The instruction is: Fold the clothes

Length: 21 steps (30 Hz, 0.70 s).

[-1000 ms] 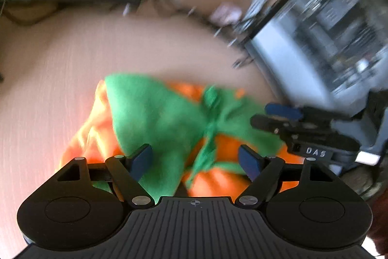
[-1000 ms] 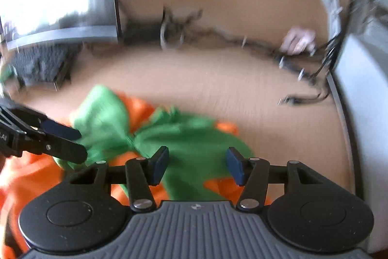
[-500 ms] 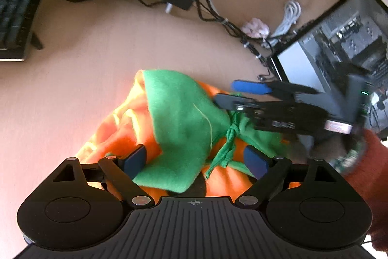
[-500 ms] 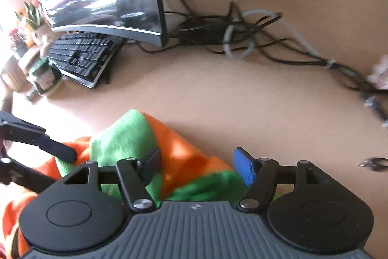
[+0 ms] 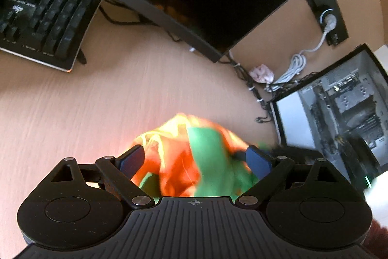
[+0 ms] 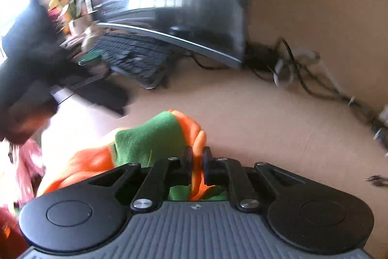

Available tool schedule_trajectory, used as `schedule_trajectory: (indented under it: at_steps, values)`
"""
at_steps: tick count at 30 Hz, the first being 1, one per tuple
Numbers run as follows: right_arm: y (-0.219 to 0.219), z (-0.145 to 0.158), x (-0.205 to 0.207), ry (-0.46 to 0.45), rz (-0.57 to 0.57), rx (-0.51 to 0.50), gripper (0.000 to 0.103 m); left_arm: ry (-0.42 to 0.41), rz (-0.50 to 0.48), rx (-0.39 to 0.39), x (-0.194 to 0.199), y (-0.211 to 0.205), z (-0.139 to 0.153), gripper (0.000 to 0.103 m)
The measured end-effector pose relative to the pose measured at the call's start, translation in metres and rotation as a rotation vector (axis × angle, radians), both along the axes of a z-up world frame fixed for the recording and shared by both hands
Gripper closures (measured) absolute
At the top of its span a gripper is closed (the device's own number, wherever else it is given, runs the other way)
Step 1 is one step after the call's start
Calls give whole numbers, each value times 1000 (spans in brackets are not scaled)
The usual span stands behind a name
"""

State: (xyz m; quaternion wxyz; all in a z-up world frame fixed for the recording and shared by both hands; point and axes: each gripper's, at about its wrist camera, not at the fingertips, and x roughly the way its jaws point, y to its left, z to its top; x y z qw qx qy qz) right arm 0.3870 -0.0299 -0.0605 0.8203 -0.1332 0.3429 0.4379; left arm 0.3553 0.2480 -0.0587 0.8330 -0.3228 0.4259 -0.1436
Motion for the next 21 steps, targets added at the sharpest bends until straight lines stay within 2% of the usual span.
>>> schedule_trajectory:
  at_steps: [2,4,8,11,13,15,17,21]
  values:
    - [2,5,-30,-19,35,-22,95,-19,-34,-3,2,-8,5,9]
    - [7,-4,-54,-7,75,-43,94,-24,-81,29,2,-18,5,9]
    - [2,-7,-77,31,62,-69,92,8,-172,214,-3,-43,-9,9]
    - [-22,17,-81,40,-20,-29,86,11,-233,365,-14,-57,-20,9]
    - [-40,31,-79,12,-129,3,75,7,-262,408,-21,-60,-25,9]
    - [-53,33,-73,-12,-246,10,72,3,-285,426,-26,-62,-29,9]
    - [-60,18,-63,-12,-362,-44,71,5,-305,443,-30,-63,-32,9]
    - [-60,-33,-66,30,-451,-295,69,4,-324,455,-34,-53,-28,9]
